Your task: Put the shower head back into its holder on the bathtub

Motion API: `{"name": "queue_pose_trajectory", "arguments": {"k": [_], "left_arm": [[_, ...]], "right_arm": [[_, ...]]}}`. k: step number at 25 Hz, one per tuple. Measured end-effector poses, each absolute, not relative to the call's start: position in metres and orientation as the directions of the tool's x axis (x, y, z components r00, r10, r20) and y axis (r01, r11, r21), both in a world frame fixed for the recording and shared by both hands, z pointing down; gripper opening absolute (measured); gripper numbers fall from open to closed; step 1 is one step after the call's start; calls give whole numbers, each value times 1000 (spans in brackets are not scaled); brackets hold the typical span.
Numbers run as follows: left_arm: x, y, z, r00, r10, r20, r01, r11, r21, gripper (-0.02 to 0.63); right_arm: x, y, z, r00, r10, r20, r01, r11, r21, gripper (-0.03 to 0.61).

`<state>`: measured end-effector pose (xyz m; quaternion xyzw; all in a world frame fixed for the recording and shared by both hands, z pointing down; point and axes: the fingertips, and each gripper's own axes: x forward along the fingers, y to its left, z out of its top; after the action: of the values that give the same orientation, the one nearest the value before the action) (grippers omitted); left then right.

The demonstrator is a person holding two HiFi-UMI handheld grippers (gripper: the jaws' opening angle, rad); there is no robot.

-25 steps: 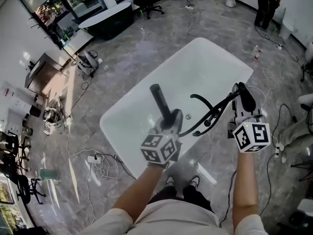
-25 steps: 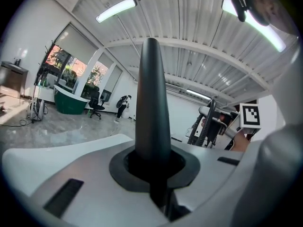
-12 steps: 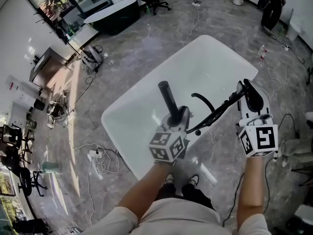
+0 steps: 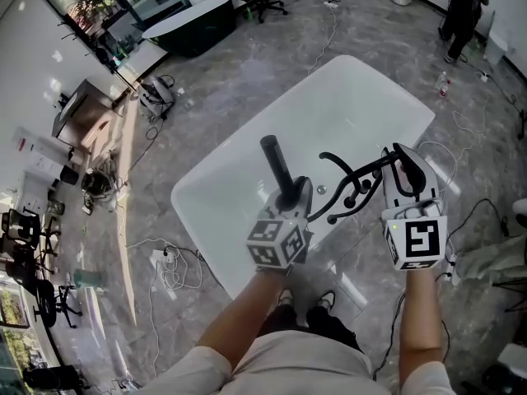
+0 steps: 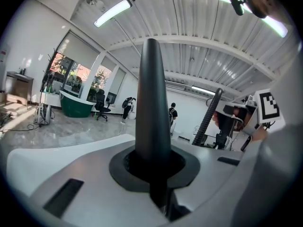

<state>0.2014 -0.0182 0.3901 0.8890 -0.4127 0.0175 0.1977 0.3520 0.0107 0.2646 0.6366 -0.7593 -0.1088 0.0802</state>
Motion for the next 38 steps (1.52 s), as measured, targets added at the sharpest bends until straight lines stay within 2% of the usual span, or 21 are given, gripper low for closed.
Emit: {"name": "queue_pose_trajectory", "arguments": {"k": [6,11,14,24,30,38], "left_arm": [[193,-13,408,628,-744,229,-769,-550,325,32],[198,-14,419,628,-742,235,-770,-550,323,32],[200,-17,426,639,-729,245,-764,-563,316,31],[172,-46,439,681,-693,235,-729,-612,307,32],[142,-59,450,693,-679,241,-718,-623,309,32],[143,-71,439,707,-677,205,-704,-646,295,32]], "right_arm": [[336,7,287,-203,-979,34,-883,198,426,69],[339,8,284,-247,-969,5,-838,216,501,69],[334,1,302,-256,-967,10,-874,236,425,69],[346,-16,360,-113,-994,-5,-992,112,52,69],[332,-24,408,-75,-996,49,-997,75,0,69],[331,-30,478,-78,-988,132,-981,52,-186,69]]}}
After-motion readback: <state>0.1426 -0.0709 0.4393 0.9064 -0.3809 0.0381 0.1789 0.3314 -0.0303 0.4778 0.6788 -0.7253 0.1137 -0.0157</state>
